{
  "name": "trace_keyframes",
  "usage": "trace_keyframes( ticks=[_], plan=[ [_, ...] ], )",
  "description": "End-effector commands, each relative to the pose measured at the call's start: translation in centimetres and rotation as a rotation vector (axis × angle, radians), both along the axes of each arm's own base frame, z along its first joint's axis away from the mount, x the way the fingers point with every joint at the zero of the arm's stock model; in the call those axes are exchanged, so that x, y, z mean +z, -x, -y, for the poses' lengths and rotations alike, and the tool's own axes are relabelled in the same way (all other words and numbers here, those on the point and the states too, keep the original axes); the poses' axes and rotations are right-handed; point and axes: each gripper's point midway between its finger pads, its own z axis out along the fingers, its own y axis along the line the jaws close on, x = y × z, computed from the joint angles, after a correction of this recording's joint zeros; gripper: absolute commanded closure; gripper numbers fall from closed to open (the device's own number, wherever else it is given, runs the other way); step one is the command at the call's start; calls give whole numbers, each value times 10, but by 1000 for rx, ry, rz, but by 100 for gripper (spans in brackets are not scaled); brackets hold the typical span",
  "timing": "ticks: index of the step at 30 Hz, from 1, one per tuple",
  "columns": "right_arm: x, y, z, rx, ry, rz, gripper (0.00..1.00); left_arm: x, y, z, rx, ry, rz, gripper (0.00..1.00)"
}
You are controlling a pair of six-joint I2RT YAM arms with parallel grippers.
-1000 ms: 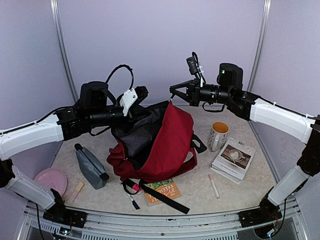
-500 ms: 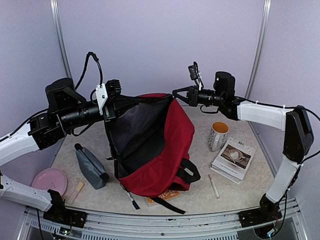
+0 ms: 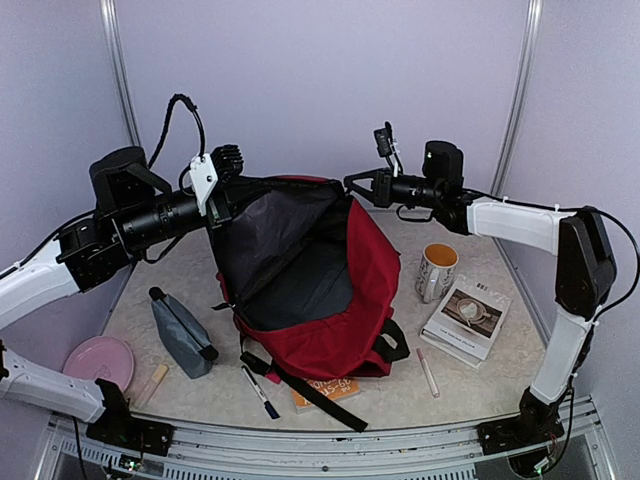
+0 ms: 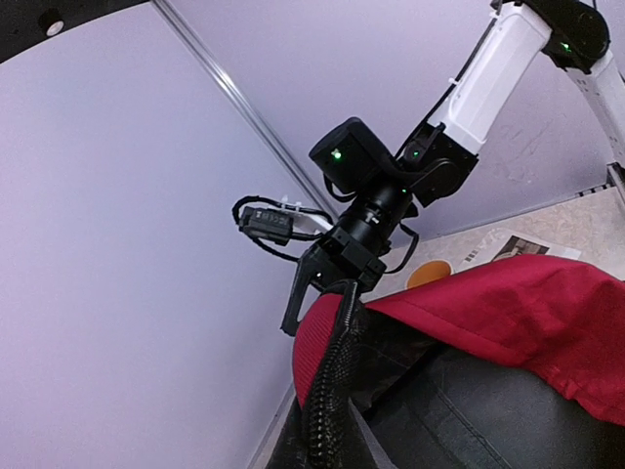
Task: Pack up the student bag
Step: Unzip the largest pocket of the student bag, then adjust the largest pocket of the student bag.
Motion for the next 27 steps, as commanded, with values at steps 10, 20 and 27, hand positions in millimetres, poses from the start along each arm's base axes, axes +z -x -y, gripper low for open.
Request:
trace_keyframes(
  ticks=[10,20,27],
  plan=[
    [73,-55,8,-99,-30,218,100,110,-78,-43,472,133,269,100],
    [38,-82,7,-172,-23,131,89,50,-108,-23,603,-38,242,100],
    [6,-71,29,-259,141,72,54,-43,-117,-7,565,-39,8,100]
  ],
)
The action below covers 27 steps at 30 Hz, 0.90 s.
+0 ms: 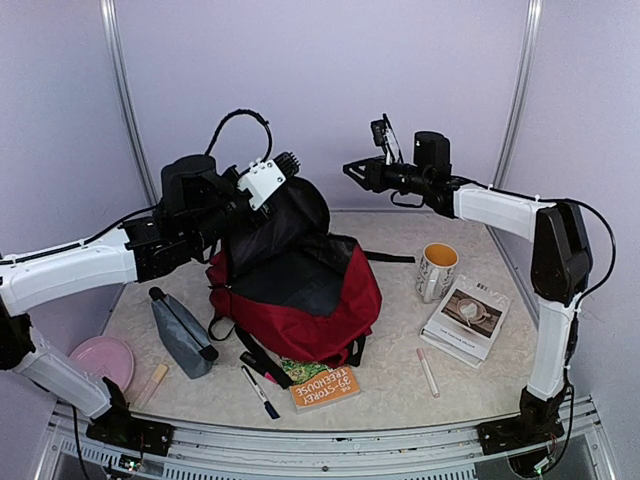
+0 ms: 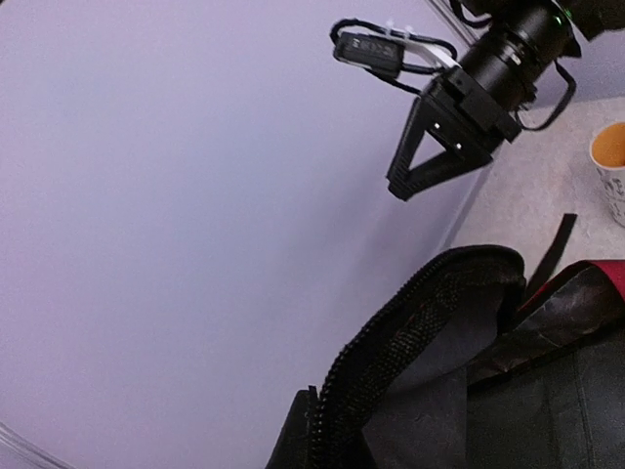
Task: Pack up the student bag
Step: Adjust the largest pocket of the student bag.
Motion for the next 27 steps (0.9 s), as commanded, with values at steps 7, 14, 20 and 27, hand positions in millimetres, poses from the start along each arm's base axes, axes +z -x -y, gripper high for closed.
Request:
trace_keyframes(
  ticks=[7,14,20,27],
  plan=[
    [-32,84,21,-36,270,-65,51,-52,2,14,-12,164,-183,100],
    [-79,183,-11,118,359,-159,53,-45,-33,-10,128,229,-224,100],
    [-91,225,-15,116,345,-271,52,2,-88,-51,300,258,-134,100],
    [-139,269,3,-21,544,-433,43,63,-107,-82,374,269,18,100]
  ],
)
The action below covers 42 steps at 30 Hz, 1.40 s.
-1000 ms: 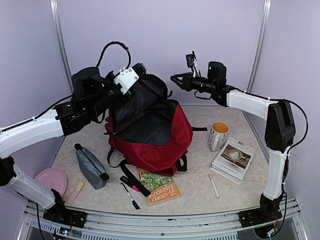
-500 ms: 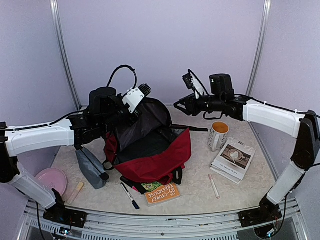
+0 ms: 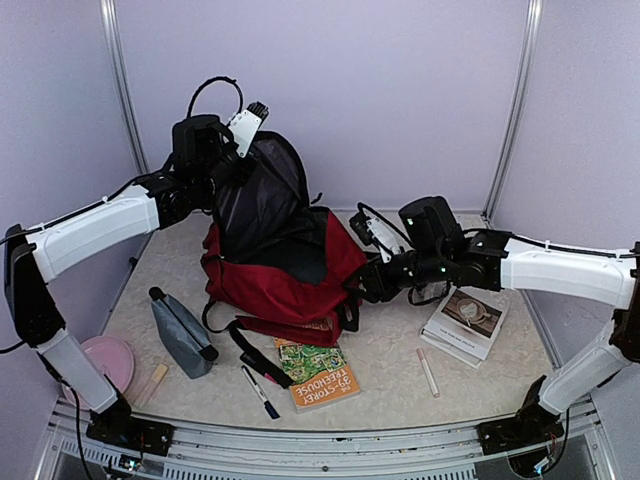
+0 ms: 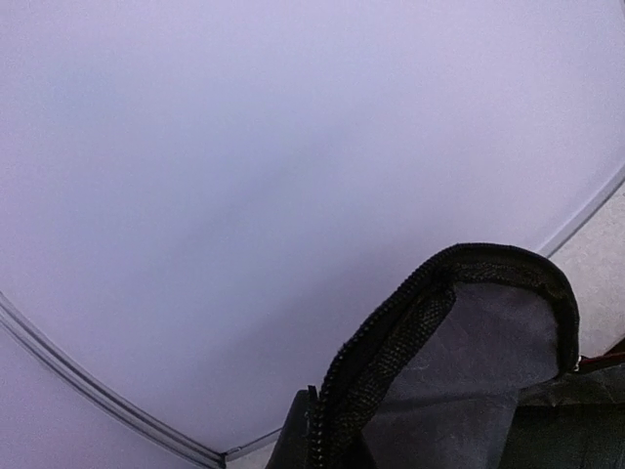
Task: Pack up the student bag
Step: Adjust the largest pocket of the student bag, then move the book to the center of the board.
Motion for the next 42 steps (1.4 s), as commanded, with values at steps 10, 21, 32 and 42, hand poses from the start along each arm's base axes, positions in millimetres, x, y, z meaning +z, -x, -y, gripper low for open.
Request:
trace_keyframes(
  ticks=[10,21,32,42],
  plan=[
    [-107,95,-35,-25,378,-109,0,5,23,-4,-51,17,60,100],
    [-165,117,-95,144,625,20,0,-27,38,-4,-110,43,-14,100],
    [-195,96,28,-57,984,29,4,-58,56,-3,-168,46,-101,100],
    [-156,122,15,71,646,-152,0,-143,100,34,-296,-60,-329,70]
  ],
)
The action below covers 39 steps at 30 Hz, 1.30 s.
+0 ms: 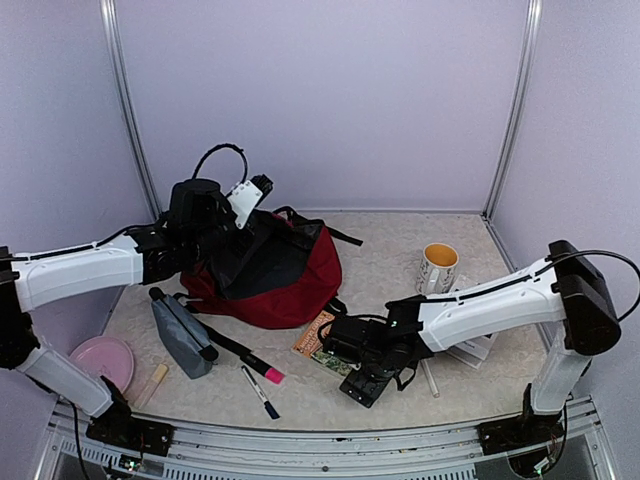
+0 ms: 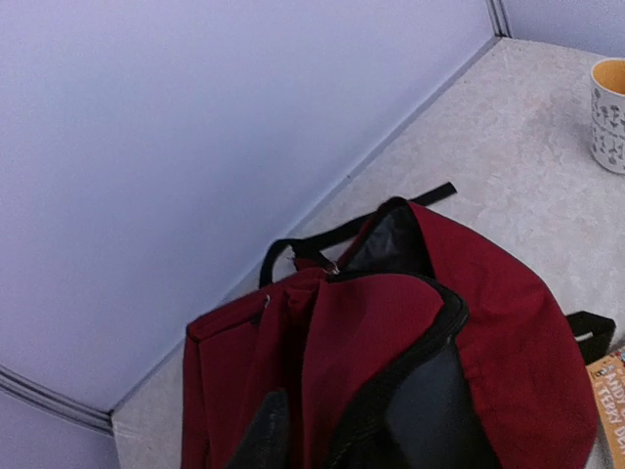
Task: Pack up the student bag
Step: Move the book to the center of the board, then place the largest pocket in the student bag, then adjust the book at the center of the board.
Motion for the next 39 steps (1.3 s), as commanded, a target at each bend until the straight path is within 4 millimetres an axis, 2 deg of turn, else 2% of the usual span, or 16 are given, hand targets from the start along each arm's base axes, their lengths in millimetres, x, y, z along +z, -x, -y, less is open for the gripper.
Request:
trace_keyframes(
  ticks=[1,4,7,10,12,16,19,24,28,30,34,37,39],
  plan=[
    [23,16,-9,-42,-221,-155,0,-35,37,30,-136,-50,-118,61],
    [35,6,4,-212,-338,-213,0,-47,73,57,-291,-58,-183,39],
    [52,0,5,-317,-488,-248,0,-42,118,81,-472,7,-244,24],
    [52,-5,9,-421,-614,-311,2,-40,153,94,-588,84,-311,20],
    [41,-10,19,-497,-655,-349,8,-55,165,100,-608,97,-386,23],
    [25,-25,39,-621,-661,-336,32,-109,154,98,-501,6,-522,48],
    [17,-26,48,-662,-644,-322,35,-148,144,92,-422,-85,-608,57],
    [2,-26,53,-706,-650,-335,35,-199,148,86,-405,-186,-733,59],
    [-8,-32,53,-723,-663,-346,34,-240,142,76,-342,-293,-841,57],
    [-9,-36,49,-714,-674,-353,34,-251,140,83,-350,-288,-901,54],
    [-5,-46,42,-698,-698,-355,34,-262,158,100,-466,-192,-1009,45],
    [5,-52,28,-668,-770,-371,34,-268,169,106,-513,-173,-1055,43],
    [20,-57,15,-629,-838,-380,34,-266,172,106,-528,-168,-1051,43]
  ],
)
